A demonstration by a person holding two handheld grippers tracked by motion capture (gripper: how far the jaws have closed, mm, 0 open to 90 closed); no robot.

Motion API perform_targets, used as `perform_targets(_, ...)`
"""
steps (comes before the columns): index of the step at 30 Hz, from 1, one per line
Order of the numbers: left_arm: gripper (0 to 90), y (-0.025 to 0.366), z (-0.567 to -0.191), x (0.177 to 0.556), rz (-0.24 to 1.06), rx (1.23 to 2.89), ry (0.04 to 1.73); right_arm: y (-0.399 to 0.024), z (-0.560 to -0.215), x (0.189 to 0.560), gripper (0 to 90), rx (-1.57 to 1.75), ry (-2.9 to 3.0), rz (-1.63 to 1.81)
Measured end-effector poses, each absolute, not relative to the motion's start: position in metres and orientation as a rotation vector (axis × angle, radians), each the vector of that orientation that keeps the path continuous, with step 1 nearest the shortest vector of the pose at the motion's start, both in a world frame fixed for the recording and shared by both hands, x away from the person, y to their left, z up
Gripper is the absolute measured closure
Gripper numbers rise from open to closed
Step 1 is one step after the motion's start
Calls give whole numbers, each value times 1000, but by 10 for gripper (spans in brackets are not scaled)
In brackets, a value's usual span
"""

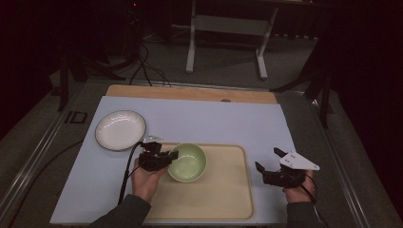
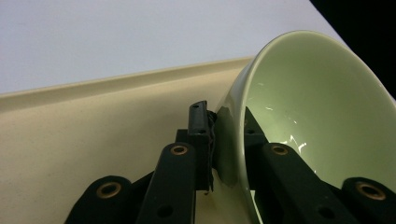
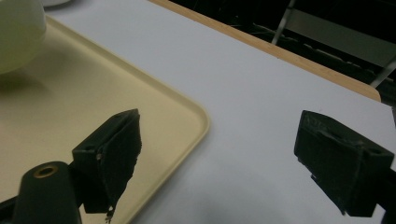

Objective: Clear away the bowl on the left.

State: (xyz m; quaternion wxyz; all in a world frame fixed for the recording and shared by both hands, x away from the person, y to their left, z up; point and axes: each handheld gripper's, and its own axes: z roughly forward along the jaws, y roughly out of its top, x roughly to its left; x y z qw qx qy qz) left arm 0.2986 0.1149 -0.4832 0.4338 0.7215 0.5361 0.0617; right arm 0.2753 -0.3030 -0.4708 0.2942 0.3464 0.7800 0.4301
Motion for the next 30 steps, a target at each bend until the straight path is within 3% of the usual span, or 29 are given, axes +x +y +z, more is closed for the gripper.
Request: perform_targets(30,814,100,-510,295,80,1874,1381,-305,-469,274,143,922,2069,1155)
